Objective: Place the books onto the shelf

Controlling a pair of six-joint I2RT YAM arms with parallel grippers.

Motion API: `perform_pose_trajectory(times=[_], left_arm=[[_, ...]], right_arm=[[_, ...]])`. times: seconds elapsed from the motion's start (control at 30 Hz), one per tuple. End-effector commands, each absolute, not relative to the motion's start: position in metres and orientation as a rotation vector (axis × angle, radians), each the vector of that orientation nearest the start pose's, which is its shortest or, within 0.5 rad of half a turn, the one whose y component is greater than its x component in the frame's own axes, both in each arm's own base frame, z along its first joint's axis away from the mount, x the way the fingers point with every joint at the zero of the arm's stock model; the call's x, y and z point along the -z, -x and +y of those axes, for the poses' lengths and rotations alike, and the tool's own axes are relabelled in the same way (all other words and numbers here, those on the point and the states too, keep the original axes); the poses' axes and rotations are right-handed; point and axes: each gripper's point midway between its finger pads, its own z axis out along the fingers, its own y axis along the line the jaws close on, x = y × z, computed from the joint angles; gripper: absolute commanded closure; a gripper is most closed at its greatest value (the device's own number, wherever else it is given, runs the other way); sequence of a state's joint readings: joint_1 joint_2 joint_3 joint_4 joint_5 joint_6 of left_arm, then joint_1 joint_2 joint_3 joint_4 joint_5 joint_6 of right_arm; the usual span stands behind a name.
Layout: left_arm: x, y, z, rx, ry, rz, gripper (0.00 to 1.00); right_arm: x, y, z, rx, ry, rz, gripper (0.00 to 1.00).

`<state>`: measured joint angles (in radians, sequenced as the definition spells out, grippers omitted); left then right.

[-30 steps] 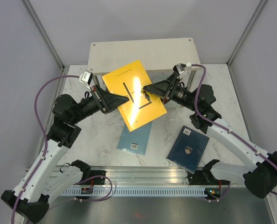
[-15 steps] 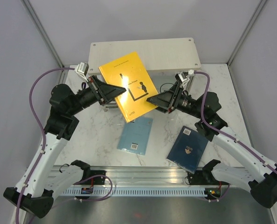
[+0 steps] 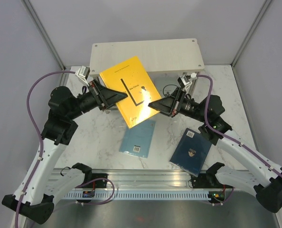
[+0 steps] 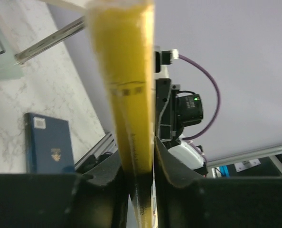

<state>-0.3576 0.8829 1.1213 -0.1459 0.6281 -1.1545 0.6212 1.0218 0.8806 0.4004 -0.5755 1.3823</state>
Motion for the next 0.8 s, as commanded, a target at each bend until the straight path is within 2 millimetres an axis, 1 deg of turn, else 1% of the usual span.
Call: perform_pose_trajectory(times=[0.0,0.03,0.07,0.1,0.13,0.17,0.2,0.23,0.27,0.3,0.33,0.37,0.4,0.47,0.5,0.57,0.6,0.63,0.67,0.73,0.77], left_arm=[[-0.435,-0.194,-0.207,1.454,-0.012,1.760,0.70],[-0.432,-0.191,-0.204,1.425,-0.009,1.775,0.59],[-0.427,-0.193,-0.200,1.370,-0.014,1.783,0.56],[-0.421,-0.190,-0.197,1.344,-0.005,1.823,0.49],[-0.419,-0.189,-0.194,1.311,-0.024,1.824,0.45],[-0.419,-0.188,-0.192,1.291,-0.024,1.827,0.43],[-0.417,-0.188,-0.190,1.275,-0.022,1.838,0.39],[-0.413,-0.187,-0.188,1.255,-0.027,1.857,0.32],[-0.411,-0.185,-0.186,1.240,-0.025,1.861,0.30],[-0.413,-0.185,-0.185,1.230,-0.028,1.857,0.25],[-0.411,-0.184,-0.183,1.212,-0.030,1.868,0.21],[-0.412,-0.185,-0.182,1.198,-0.028,1.865,0.16],[-0.414,-0.185,-0.181,1.190,-0.033,1.863,0.09],[-0.413,-0.186,-0.178,1.161,-0.035,1.873,0.02],[-0.413,-0.186,-0.178,1.155,-0.038,1.875,0.00],[-0.412,-0.187,-0.177,1.141,-0.042,1.879,0.00],[-0.410,-0.187,-0.177,1.136,-0.042,1.885,0.00],[-0.410,-0.187,-0.176,1.135,-0.043,1.884,0.00],[-0.408,-0.187,-0.176,1.133,-0.041,1.893,0.00],[-0.409,-0.185,-0.176,1.131,-0.046,1.894,0.00],[-0.407,-0.184,-0.175,1.128,-0.044,1.901,0.00]], right_arm=[[-0.402,-0.188,0.287,-1.936,-0.042,1.679,1.00],[-0.393,-0.184,0.284,-1.913,-0.048,1.715,1.00],[-0.385,-0.184,0.281,-1.892,-0.063,1.738,1.00],[-0.372,-0.179,0.276,-1.878,-0.089,1.772,1.00],[-0.367,-0.174,0.274,-1.882,-0.100,1.780,1.00],[-0.352,-0.173,0.272,-1.872,-0.128,1.812,1.00],[-0.350,-0.167,0.268,-1.876,-0.134,1.814,1.00],[-0.345,-0.164,0.266,-1.872,-0.143,1.829,1.00],[-0.340,-0.162,0.264,-1.868,-0.154,1.845,1.00],[-0.331,-0.157,0.260,-1.853,-0.169,1.874,1.00],[-0.327,-0.156,0.259,-1.839,-0.179,1.888,1.00],[-0.319,-0.154,0.257,-1.824,-0.190,1.911,1.00],[-0.312,-0.154,0.254,-1.801,-0.219,1.929,1.00],[-0.300,-0.156,0.251,-1.773,-0.261,1.965,1.00],[-0.294,-0.160,0.251,-1.753,-0.288,1.978,1.00],[-0.290,-0.168,0.249,-1.726,-0.323,1.976,1.00],[-0.285,-0.173,0.248,-1.701,-0.371,1.996,1.00],[-0.285,-0.182,0.245,-1.671,-0.413,1.974,1.00],[-0.292,-0.190,0.242,-1.655,-0.432,1.947,1.00],[-0.292,-0.206,0.239,-1.610,-0.454,1.941,1.00],[-0.298,-0.217,0.234,-1.590,-0.474,1.915,1.00]])
